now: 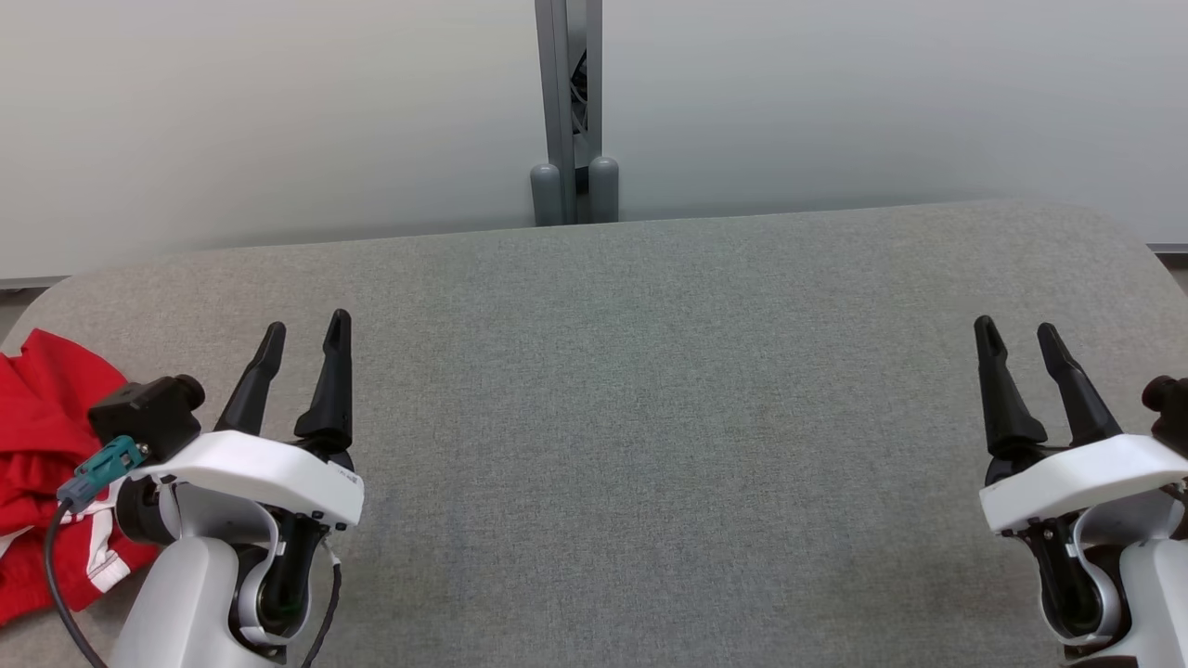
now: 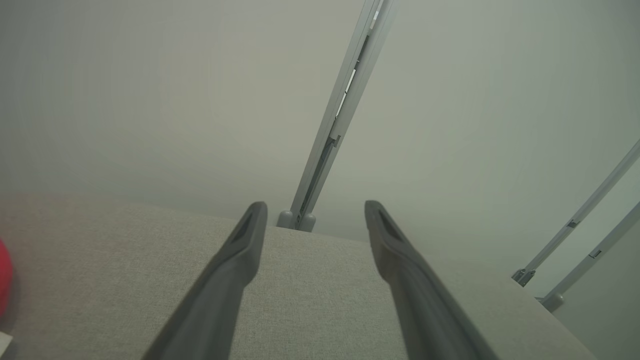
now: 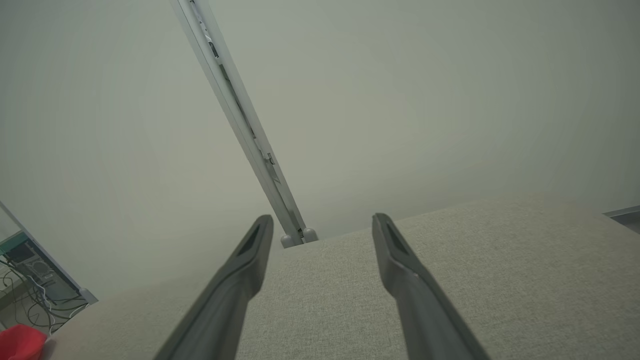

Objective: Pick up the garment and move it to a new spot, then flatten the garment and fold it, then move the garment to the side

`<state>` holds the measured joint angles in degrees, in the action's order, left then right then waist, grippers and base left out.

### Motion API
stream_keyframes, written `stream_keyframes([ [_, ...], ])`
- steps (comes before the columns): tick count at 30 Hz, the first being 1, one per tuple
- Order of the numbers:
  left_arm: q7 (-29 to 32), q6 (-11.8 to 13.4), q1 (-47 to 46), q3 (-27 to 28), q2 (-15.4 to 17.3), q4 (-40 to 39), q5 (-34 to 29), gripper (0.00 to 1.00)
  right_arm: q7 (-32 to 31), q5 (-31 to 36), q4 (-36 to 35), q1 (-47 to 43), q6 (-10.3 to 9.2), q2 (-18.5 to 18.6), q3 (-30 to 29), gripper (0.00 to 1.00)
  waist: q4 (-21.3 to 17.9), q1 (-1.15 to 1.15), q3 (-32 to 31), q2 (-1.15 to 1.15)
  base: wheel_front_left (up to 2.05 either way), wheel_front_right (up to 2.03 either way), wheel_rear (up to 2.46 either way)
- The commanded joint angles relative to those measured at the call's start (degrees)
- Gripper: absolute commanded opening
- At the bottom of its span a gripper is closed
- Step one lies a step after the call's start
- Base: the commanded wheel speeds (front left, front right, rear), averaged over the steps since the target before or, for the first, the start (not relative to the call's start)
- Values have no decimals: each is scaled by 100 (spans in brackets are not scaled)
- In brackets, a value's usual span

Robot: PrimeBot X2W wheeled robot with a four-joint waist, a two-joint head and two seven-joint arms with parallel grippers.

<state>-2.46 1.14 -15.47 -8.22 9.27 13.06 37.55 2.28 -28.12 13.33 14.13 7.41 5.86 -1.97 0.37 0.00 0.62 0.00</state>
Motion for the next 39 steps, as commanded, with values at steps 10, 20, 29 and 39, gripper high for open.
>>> stream_keyframes([
  [10, 79, 243, 283, -74, 184, -454, -822, 100, 194, 918, -307, -191, 11, -14, 59, 100, 5, 0, -15, 0, 0, 0, 0],
  [20, 63, 411, 527, -115, 231, -596, -1303, 100, 195, 1419, -454, -391, 11, -81, 65, 100, 25, 0, -21, 0, 0, 0, 0],
  [29, 38, 506, 687, -204, 248, -685, -1687, 100, 139, 1747, -524, -561, 11, -126, 18, 100, 37, 0, -41, 0, 0, 0, 0],
  [39, 92, 594, 845, -270, 231, -800, -2006, 100, 93, 2021, -629, -740, 12, -202, -36, 100, 41, 0, -69, 0, 0, 0, 0],
])
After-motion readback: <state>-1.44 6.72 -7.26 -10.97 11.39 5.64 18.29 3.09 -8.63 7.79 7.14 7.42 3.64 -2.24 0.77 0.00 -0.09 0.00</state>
